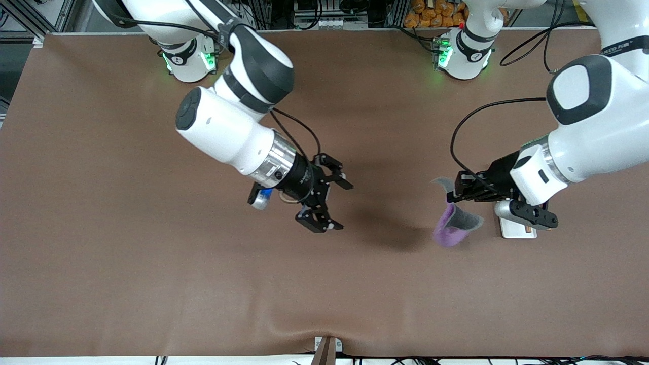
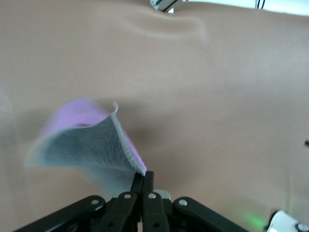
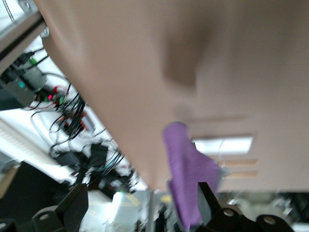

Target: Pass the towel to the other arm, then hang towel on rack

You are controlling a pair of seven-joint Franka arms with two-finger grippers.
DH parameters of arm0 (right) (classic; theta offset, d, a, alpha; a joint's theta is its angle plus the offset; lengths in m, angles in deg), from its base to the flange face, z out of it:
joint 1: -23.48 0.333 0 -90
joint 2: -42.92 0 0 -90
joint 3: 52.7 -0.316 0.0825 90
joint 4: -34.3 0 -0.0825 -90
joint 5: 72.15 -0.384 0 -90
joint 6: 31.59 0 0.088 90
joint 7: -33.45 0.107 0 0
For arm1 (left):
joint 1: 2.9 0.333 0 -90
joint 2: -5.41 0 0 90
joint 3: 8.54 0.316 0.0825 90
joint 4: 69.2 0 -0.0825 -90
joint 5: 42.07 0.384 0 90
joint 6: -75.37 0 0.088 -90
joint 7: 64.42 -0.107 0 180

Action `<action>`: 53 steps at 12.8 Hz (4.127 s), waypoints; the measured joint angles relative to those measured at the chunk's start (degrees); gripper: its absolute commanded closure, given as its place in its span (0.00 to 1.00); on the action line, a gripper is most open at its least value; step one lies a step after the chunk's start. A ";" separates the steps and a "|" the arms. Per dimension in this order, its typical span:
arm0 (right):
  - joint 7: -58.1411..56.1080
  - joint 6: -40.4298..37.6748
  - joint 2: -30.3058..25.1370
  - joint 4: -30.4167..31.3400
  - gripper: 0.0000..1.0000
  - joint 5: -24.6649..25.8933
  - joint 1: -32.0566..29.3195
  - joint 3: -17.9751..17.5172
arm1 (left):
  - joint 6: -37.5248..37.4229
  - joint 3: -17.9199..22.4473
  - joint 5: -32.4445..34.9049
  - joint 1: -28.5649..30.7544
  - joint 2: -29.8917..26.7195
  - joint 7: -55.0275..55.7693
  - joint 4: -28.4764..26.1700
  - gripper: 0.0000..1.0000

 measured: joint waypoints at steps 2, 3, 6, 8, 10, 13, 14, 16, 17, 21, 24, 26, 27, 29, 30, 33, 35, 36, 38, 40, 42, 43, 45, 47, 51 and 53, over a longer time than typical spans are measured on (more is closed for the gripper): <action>-6.05 -9.69 -1.73 -0.22 0.00 1.01 -2.09 0.08 | -5.37 0.16 0.69 3.66 -0.32 -4.93 -0.02 1.00; -10.60 -14.59 -2.70 -0.28 0.00 1.01 -3.68 0.10 | -7.87 0.21 2.83 5.37 -0.32 -6.23 -0.03 1.00; -18.27 -23.14 -5.18 -0.64 0.00 0.86 -9.02 -0.02 | -11.60 0.20 11.76 6.97 -0.34 -7.12 -0.25 1.00; -24.22 -24.74 -7.31 -0.75 0.00 0.84 -11.44 -0.13 | -12.10 0.21 15.57 7.85 -0.33 -7.87 -1.20 1.00; -35.11 -27.40 -9.30 -0.80 0.00 0.92 -12.61 0.02 | -12.14 0.24 18.98 10.01 -0.30 -11.49 -2.44 1.00; -46.21 -33.67 -11.14 -0.79 0.00 1.09 -15.14 0.98 | -12.21 0.29 19.63 14.05 -0.28 -16.35 -3.87 1.00; -52.08 -36.54 -11.63 -0.79 0.00 1.19 -17.29 1.10 | -12.39 0.28 19.63 14.41 -0.28 -16.71 -4.01 1.00; -63.76 -42.99 -12.39 -0.79 0.00 2.01 -22.25 1.41 | -13.23 0.18 19.68 14.40 -0.30 -16.73 -4.35 1.00; -70.35 -46.17 -12.52 -0.80 0.00 3.62 -24.75 1.42 | -13.57 0.18 19.79 14.44 -0.31 -16.84 -5.05 1.00; -102.13 -52.05 -12.68 -0.73 0.00 19.45 -29.10 1.42 | -13.62 0.39 22.59 18.92 -0.20 -25.73 -7.79 1.00; -116.41 -52.54 -13.70 -0.76 0.00 27.11 -29.44 1.43 | -13.51 0.52 22.61 23.82 0.37 -33.25 -7.86 1.00; -118.64 -54.47 -15.82 -0.85 0.00 28.03 -29.64 1.43 | -12.84 0.54 22.91 25.63 0.88 -36.08 -7.87 1.00; -119.03 -56.19 -17.25 -0.86 0.00 28.91 -29.64 1.39 | -11.79 0.53 23.05 26.65 1.46 -38.68 -7.88 1.00; -120.07 -57.18 -19.31 -0.70 0.00 31.03 -29.64 1.35 | -9.99 0.56 23.06 29.00 3.12 -43.54 -7.89 1.00; -120.35 -57.13 -19.68 -0.20 0.00 31.42 -29.64 1.35 | -9.28 0.55 23.05 29.96 3.95 -44.97 -7.89 1.00; -120.63 -51.59 -21.79 6.91 0.00 31.74 -29.64 1.34 | -6.48 0.55 23.05 32.21 6.39 -49.87 -7.88 1.00; -120.67 -44.75 -27.18 16.87 0.00 31.76 -29.64 1.26 | -4.97 0.54 23.05 33.50 7.96 -51.53 -7.87 1.00; -120.68 -42.35 -30.20 21.56 0.00 31.76 -29.64 1.18 | -4.62 0.53 23.05 34.10 8.62 -52.08 -7.86 1.00; -120.68 -40.10 -34.58 27.51 0.00 31.77 -29.64 1.03 | -3.86 0.53 23.05 35.13 9.51 -53.70 -7.85 0.99; -120.68 -39.03 -36.05 29.35 0.00 31.77 -29.64 1.03 | -3.38 0.53 23.05 35.71 10.00 -54.44 -7.84 0.75; -120.70 -37.67 -36.04 29.26 0.00 31.90 -29.65 1.10 | -2.90 0.52 23.05 35.83 10.30 -54.47 -7.84 0.28; -120.70 -37.37 -35.99 28.78 0.00 32.00 -29.66 1.16 | -2.62 0.52 23.01 35.96 10.59 -54.47 -7.84 0.00; -120.70 -37.36 -35.87 27.66 0.00 32.02 -29.66 1.20 | -2.36 0.51 22.78 36.32 11.09 -54.47 -7.83 0.00; -120.70 -37.36 -35.80 26.76 0.00 32.10 -29.66 1.18 | -2.30 0.32 22.75 36.40 11.11 -54.48 -7.50 0.00; -120.70 -37.39 -35.78 25.22 0.00 33.04 -29.50 0.47 | -3.06 -3.03 22.70 36.36 9.30 -53.41 -3.94 0.00; -120.70 -37.59 -35.76 25.13 0.00 33.05 -29.54 0.51 | -5.38 -6.27 22.67 36.30 6.05 -47.81 -3.29 0.00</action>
